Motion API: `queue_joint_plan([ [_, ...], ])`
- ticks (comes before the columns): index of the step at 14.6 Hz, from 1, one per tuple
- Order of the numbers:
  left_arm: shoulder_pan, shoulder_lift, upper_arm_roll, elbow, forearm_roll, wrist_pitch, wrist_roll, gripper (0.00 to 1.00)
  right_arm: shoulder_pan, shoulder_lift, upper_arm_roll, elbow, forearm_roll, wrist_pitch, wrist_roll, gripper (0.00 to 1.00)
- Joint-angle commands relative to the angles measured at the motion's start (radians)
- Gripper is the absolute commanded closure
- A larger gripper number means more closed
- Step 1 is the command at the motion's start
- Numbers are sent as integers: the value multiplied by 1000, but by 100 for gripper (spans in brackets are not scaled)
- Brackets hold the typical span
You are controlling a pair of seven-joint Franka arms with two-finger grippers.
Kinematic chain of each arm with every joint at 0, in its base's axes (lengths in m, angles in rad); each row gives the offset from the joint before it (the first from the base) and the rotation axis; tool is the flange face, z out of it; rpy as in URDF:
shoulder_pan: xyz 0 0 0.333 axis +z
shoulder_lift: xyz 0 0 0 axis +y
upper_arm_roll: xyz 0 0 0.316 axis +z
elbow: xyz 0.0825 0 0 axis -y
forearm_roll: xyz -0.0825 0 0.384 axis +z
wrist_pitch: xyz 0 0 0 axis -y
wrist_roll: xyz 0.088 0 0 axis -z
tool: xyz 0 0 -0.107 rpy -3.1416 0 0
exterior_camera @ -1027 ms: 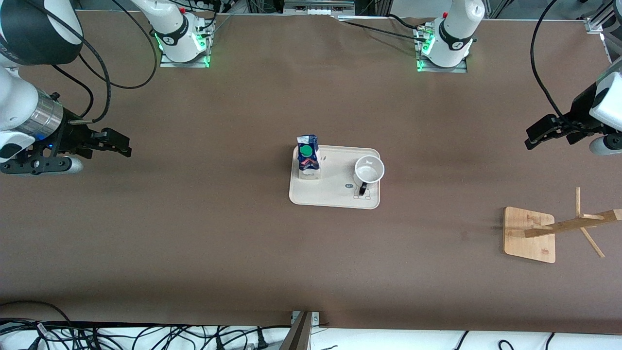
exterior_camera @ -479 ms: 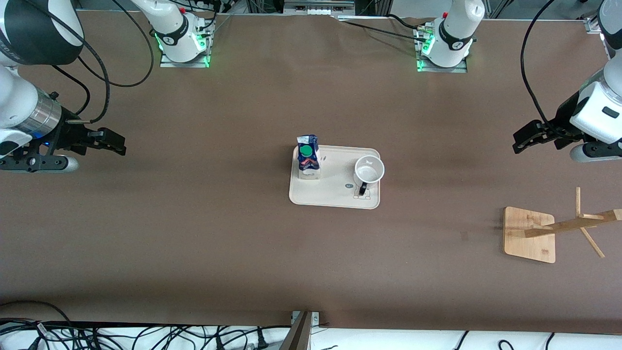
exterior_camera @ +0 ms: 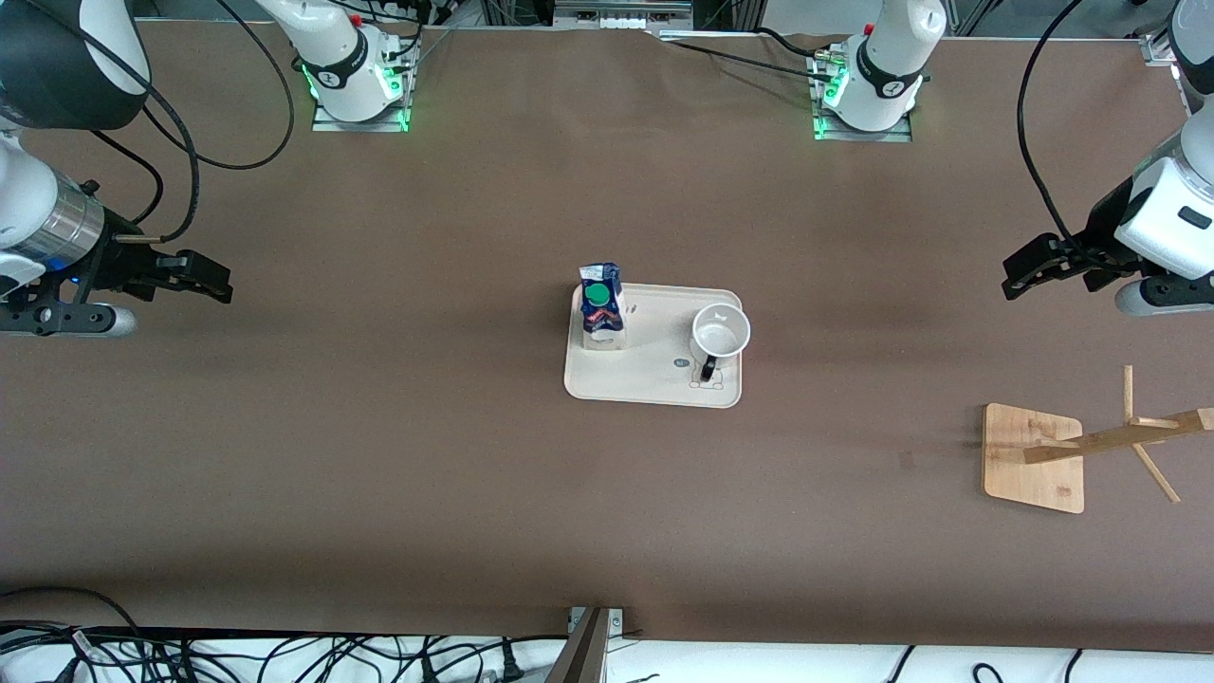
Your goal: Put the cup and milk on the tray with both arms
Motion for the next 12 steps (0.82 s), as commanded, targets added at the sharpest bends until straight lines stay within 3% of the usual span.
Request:
queue_joint_plan([
  [1,2,13,-4,32,4,-10,5,0,14,-29,4,-15,-68,5,-93,0],
  [4,2,13,-4,32,4,-10,5,0,14,-72,2,-43,-76,-14,-90,0],
  [9,2,13,-4,31,4,-10,6,0,-3,-60,-35,15,-70,-124,-56,0],
  [12,2,13,-4,32,2,-10,6,0,-3,-38,-70,49,11,-133,-4,0],
])
